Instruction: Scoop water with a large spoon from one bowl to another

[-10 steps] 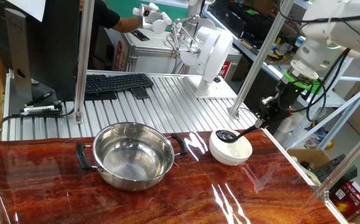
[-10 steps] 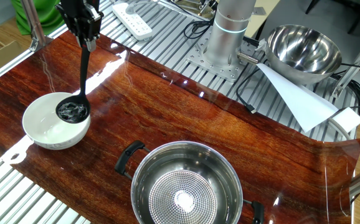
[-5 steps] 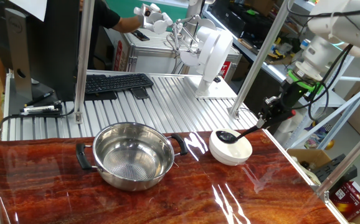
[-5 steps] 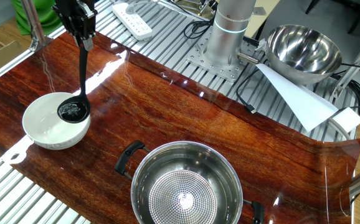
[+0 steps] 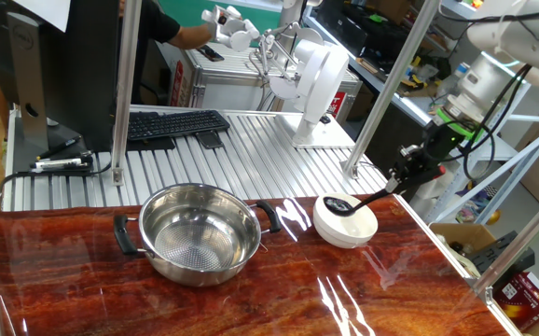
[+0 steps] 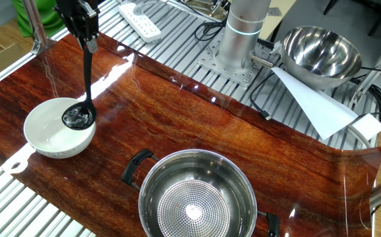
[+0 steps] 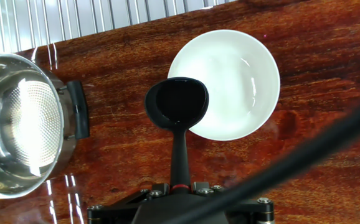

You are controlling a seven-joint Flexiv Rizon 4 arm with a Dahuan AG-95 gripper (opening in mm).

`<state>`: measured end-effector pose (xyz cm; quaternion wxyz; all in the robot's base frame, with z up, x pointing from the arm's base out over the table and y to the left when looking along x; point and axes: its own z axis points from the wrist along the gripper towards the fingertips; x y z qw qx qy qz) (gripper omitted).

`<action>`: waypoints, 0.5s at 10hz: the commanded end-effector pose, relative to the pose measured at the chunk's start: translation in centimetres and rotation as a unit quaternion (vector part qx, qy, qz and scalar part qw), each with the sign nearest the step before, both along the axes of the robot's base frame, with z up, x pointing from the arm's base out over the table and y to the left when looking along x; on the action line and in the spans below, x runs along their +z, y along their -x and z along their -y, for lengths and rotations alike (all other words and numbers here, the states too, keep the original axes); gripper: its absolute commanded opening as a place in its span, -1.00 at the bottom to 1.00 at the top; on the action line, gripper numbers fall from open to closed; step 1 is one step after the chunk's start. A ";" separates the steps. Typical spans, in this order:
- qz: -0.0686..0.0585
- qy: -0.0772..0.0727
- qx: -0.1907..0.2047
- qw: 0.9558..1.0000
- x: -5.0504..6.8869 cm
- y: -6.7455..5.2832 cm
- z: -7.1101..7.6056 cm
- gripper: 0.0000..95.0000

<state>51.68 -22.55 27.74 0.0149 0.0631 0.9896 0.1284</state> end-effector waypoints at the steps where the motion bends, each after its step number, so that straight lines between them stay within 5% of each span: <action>1: -0.002 -0.011 -0.004 1.000 -0.1 0.1 0.0 -1.00; 5: -0.009 -0.028 -0.007 1.000 -0.2 0.1 0.2 -1.00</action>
